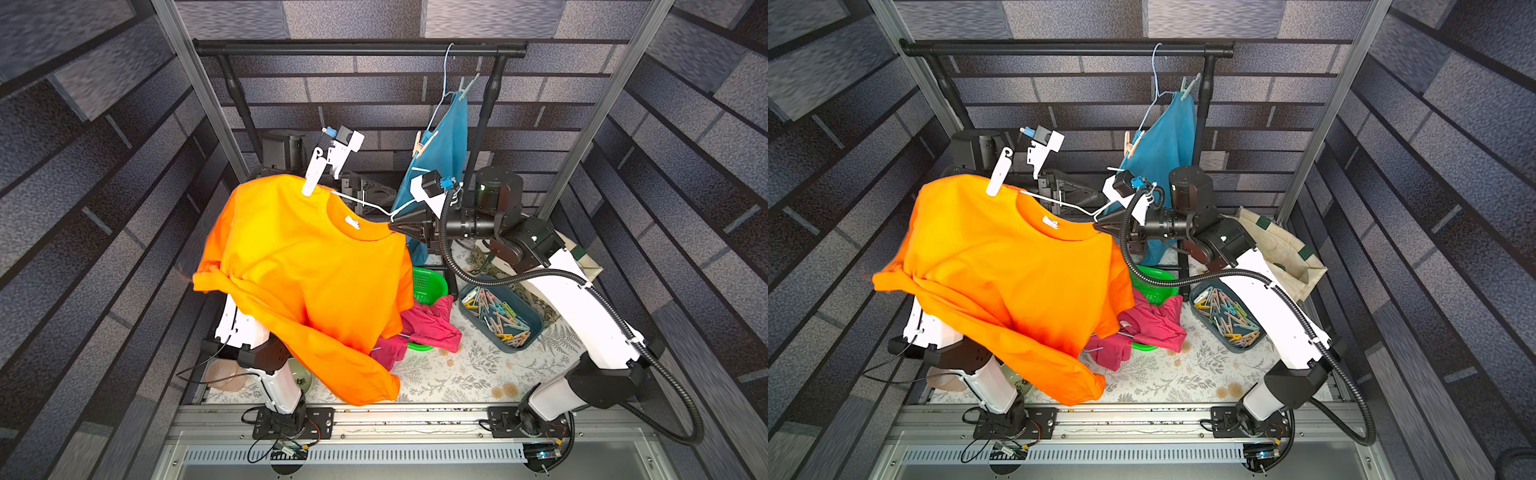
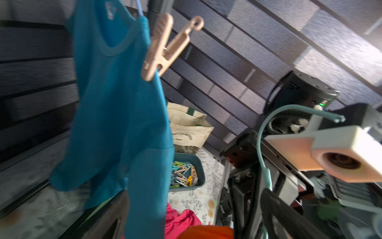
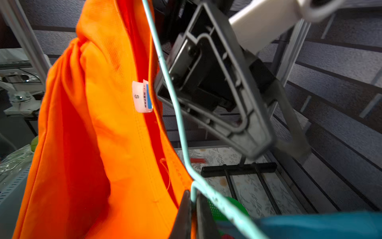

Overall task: Use clothespins to secure the t-shirt on both sides of the hanger
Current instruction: Adjust the hanger.

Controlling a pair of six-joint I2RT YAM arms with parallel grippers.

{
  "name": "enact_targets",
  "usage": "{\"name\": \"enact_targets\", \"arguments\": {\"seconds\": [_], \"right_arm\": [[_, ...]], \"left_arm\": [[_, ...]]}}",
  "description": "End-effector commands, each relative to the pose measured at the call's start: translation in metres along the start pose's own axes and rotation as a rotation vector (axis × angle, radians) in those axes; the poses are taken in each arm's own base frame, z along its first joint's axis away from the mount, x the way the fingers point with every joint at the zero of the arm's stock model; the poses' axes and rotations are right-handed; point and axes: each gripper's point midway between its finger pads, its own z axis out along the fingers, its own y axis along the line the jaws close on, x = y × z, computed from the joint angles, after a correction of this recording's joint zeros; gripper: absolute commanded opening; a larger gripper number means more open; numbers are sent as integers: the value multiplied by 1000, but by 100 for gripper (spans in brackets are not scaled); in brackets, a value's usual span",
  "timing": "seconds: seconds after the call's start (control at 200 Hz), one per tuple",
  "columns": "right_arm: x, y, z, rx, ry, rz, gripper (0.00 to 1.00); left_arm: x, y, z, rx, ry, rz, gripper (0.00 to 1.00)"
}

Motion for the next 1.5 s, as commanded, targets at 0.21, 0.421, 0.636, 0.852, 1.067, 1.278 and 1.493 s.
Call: {"name": "enact_targets", "arguments": {"seconds": [0.21, 0.421, 0.636, 0.852, 1.067, 1.278, 1.493], "right_arm": [[41, -29, -52, 374, 191, 4, 0], [53, -64, -90, 646, 333, -13, 0], [55, -61, -93, 634, 377, -21, 0], [63, -55, -100, 617, 450, -15, 0], [74, -49, -85, 540, 509, 86, 0], [71, -30, -54, 410, 462, 214, 0], [38, 4, -45, 241, 282, 306, 0]], "left_arm": [[-45, 57, -83, -692, -250, 92, 100], [-47, 67, -100, -799, -271, 103, 100], [-44, 59, -105, -798, -277, 132, 100], [-33, 54, -109, -807, -266, 160, 100], [6, 9, -53, -594, -111, 271, 93], [46, -24, 5, -433, 15, 323, 81], [57, -26, 33, -350, 54, 283, 73]]}}
